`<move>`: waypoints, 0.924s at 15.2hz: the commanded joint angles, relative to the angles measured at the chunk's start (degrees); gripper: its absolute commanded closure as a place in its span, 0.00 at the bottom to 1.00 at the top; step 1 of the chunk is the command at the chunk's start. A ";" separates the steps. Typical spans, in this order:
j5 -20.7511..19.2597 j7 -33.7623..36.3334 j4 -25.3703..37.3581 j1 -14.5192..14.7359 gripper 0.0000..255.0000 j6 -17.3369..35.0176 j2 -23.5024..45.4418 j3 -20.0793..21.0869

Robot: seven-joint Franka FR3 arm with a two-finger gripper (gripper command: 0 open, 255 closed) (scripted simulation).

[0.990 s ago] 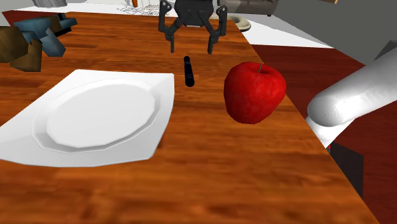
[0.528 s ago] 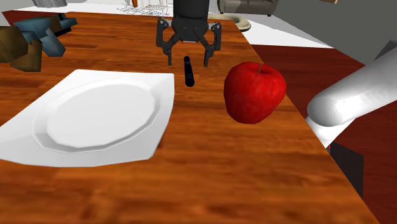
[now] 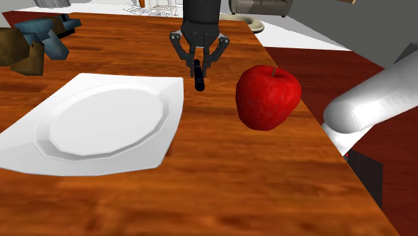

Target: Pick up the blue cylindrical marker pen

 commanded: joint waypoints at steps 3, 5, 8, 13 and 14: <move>0.01 0.00 -0.01 0.00 1.00 0.01 0.01 0.01; -0.14 0.11 0.78 -0.08 1.00 -0.67 0.14 -0.09; -0.61 0.49 3.40 -0.36 1.00 -2.86 0.65 -0.32; -1.49 1.28 8.04 -0.90 1.00 -6.49 1.80 -0.47; -1.68 1.45 9.02 -1.01 1.00 -7.21 2.09 -0.46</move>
